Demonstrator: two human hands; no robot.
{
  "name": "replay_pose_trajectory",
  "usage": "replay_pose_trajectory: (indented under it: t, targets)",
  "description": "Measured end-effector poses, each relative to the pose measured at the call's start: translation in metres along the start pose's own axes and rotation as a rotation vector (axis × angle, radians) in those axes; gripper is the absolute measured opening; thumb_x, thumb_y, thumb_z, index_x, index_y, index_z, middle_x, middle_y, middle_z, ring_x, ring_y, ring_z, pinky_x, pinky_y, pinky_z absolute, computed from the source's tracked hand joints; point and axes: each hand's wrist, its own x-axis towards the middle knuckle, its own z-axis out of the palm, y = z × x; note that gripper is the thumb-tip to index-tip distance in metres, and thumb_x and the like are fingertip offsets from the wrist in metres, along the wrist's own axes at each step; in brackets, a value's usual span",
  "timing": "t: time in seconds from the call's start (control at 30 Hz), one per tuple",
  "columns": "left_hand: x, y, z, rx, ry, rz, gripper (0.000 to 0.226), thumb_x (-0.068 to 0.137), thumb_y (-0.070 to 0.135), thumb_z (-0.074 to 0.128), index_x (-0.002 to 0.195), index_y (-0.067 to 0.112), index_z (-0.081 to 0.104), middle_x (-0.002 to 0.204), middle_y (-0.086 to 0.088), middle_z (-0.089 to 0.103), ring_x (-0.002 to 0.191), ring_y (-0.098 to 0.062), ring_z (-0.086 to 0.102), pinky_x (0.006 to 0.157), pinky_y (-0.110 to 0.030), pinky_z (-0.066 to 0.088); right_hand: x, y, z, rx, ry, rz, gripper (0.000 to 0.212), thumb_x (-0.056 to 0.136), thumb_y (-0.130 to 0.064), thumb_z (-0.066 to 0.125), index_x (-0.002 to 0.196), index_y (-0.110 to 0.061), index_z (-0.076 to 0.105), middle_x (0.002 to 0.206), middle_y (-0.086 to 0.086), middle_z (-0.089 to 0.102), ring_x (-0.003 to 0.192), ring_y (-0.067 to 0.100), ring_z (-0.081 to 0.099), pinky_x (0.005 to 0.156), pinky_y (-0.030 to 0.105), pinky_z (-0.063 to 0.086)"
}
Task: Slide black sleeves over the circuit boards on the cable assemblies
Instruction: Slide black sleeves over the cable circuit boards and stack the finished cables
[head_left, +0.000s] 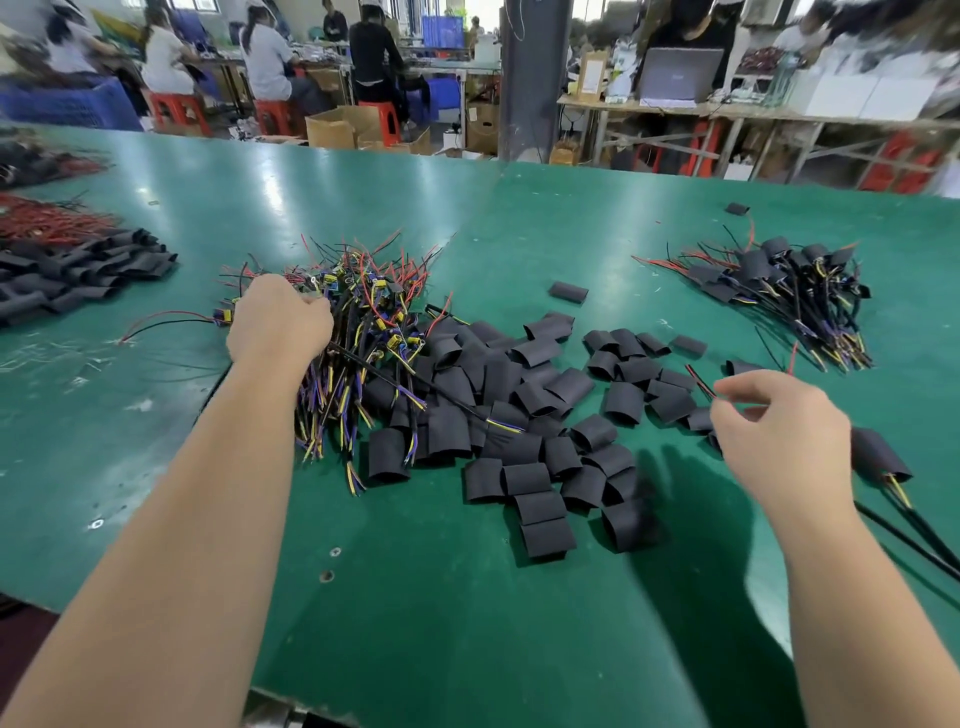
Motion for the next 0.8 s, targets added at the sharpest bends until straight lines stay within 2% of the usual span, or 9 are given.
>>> replay_pose_trajectory:
  t: [0.07, 0.13, 0.2, 0.27, 0.37, 0.47, 0.53, 0.67, 0.8]
  targets:
    - [-0.01, 0.008, -0.008, -0.124, 0.013, 0.072, 0.023, 0.091, 0.02, 0.053, 0.094, 0.007, 0.071, 0.09, -0.021, 0.069, 0.083, -0.035, 0.062, 0.081, -0.038, 0.052, -0.002, -0.002, 0.001, 0.067, 0.014, -0.025, 0.016, 0.085, -0.01, 0.058, 0.088, -0.022, 0.069, 0.079, -0.004, 0.066, 0.073, 0.02, 0.059, 0.073, 0.029, 0.041]
    - [-0.021, 0.019, -0.015, -0.215, 0.05, 0.157, 0.022, 0.095, 0.02, 0.051, 0.097, 0.01, 0.07, 0.089, -0.019, 0.071, 0.081, -0.031, 0.065, 0.081, -0.038, 0.052, -0.004, -0.008, 0.005, 0.179, -0.013, -0.022, 0.016, 0.085, -0.011, 0.06, 0.083, -0.024, 0.069, 0.076, -0.005, 0.069, 0.07, 0.013, 0.062, 0.072, 0.028, 0.045]
    - [-0.038, 0.032, -0.019, -0.282, 0.036, 0.275, 0.018, 0.097, 0.02, 0.048, 0.099, 0.014, 0.066, 0.078, -0.008, 0.069, 0.067, -0.009, 0.065, 0.068, -0.031, 0.046, -0.009, -0.015, 0.009, 0.44, -0.131, 0.041, 0.018, 0.086, -0.005, 0.061, 0.084, -0.02, 0.071, 0.072, -0.001, 0.072, 0.066, 0.013, 0.065, 0.069, 0.03, 0.049]
    - [-0.062, 0.043, -0.019, -0.366, -0.113, 0.415, 0.013, 0.097, 0.015, 0.047, 0.091, 0.02, 0.058, 0.066, 0.006, 0.062, 0.042, 0.006, 0.051, 0.051, -0.023, 0.039, -0.016, -0.026, 0.014, 0.795, -0.366, 0.121, 0.02, 0.086, 0.004, 0.06, 0.095, -0.011, 0.071, 0.079, 0.003, 0.074, 0.061, 0.011, 0.063, 0.064, 0.026, 0.049]
    - [-0.097, 0.05, -0.008, -0.479, -0.451, 0.61, 0.023, 0.096, 0.005, 0.045, 0.086, 0.025, 0.05, 0.064, 0.013, 0.063, 0.047, -0.001, 0.044, 0.049, -0.016, 0.039, -0.026, -0.038, 0.022, 1.26, -0.706, 0.228, 0.037, 0.077, -0.002, 0.064, 0.114, -0.007, 0.064, 0.103, 0.009, 0.072, 0.068, 0.013, 0.065, 0.058, 0.019, 0.049]
    - [-0.117, 0.047, 0.008, -0.464, -0.65, 0.72, 0.023, 0.097, 0.002, 0.044, 0.089, 0.024, 0.047, 0.065, 0.014, 0.062, 0.053, -0.009, 0.04, 0.054, -0.023, 0.036, -0.029, -0.044, 0.027, 1.519, -0.722, 0.249, 0.039, 0.075, -0.008, 0.061, 0.113, -0.013, 0.064, 0.097, 0.003, 0.067, 0.076, 0.014, 0.068, 0.062, 0.016, 0.051]
    - [-0.122, 0.045, 0.015, -0.439, -0.68, 0.742, 0.025, 0.097, 0.004, 0.043, 0.093, 0.028, 0.047, 0.066, 0.012, 0.061, 0.052, -0.003, 0.04, 0.055, -0.018, 0.033, -0.029, -0.045, 0.027, 1.572, -0.609, 0.255, 0.028, 0.076, -0.008, 0.06, 0.101, -0.016, 0.069, 0.084, 0.001, 0.068, 0.069, 0.011, 0.067, 0.061, 0.016, 0.052]
    - [-0.13, 0.047, 0.025, -0.317, -0.638, 0.788, 0.019, 0.099, 0.016, 0.044, 0.1, 0.03, 0.057, 0.073, 0.012, 0.066, 0.054, 0.0, 0.048, 0.055, -0.014, 0.039, -0.029, -0.042, 0.029, 1.292, -0.429, 0.122, 0.006, 0.082, -0.007, 0.062, 0.084, -0.011, 0.065, 0.072, 0.0, 0.07, 0.06, 0.01, 0.066, 0.053, 0.017, 0.046]
    - [-0.142, 0.063, 0.035, -0.368, -0.609, 0.774, 0.022, 0.098, 0.023, 0.05, 0.083, 0.024, 0.066, 0.067, 0.016, 0.067, 0.048, -0.002, 0.052, 0.054, -0.01, 0.04, -0.029, -0.04, 0.035, 1.237, -0.41, 0.105, 0.012, 0.089, -0.002, 0.057, 0.087, -0.011, 0.065, 0.073, 0.001, 0.072, 0.064, 0.011, 0.066, 0.055, 0.017, 0.048]
